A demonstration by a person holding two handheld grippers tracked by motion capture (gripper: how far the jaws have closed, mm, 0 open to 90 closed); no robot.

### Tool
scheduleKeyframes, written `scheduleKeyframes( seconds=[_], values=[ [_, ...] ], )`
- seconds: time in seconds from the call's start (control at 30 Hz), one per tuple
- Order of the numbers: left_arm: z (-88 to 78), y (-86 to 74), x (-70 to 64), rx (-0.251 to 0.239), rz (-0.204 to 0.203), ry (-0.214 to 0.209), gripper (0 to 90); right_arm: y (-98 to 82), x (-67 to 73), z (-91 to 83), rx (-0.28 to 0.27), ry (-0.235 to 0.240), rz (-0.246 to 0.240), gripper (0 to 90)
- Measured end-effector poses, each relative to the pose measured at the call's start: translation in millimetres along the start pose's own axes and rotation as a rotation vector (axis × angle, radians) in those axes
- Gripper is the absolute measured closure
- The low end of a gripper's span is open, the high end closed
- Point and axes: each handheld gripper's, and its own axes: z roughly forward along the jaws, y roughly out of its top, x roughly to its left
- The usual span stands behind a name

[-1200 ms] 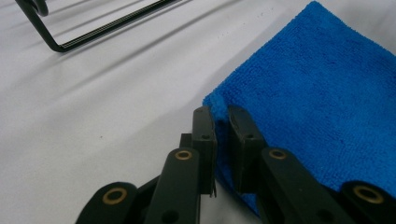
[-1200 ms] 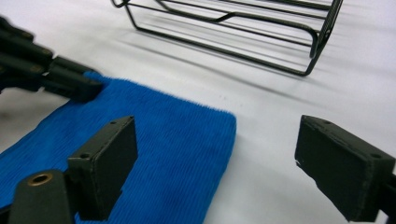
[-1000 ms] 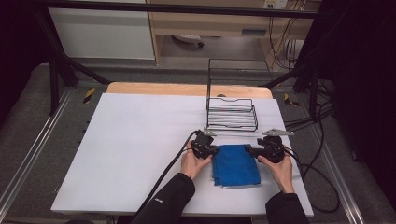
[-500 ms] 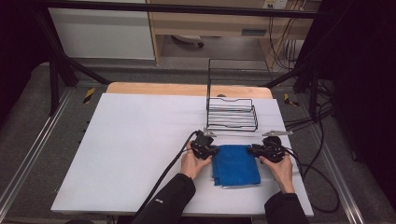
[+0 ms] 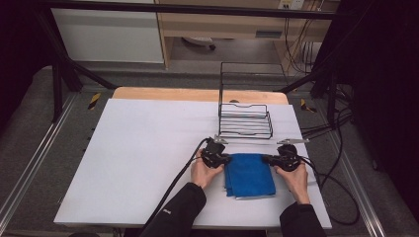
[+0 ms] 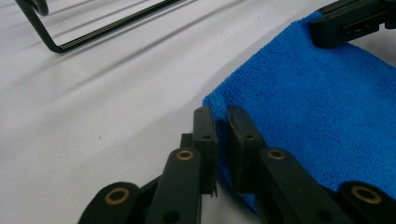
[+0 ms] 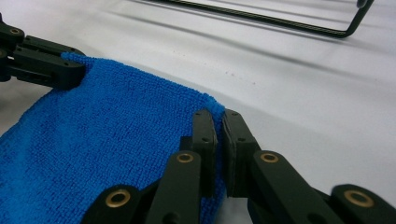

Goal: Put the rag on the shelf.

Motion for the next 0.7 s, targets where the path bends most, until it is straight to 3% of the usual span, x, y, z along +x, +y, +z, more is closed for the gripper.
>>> scheduleKeyframes(
  seconds=[0.13,0.7],
  values=[
    [-4.2,-3.3,1.9,-0.031,-0.024,-0.029,83.3,-0.7,1.7,-6.5,-0.026,0.007,0.009,85.9],
    [-25.8,-4.4,-7.3,-0.126,0.017,-0.038,83.5,0.6,20.1,-35.6,-0.152,-0.007,-0.050,86.0]
  ],
)
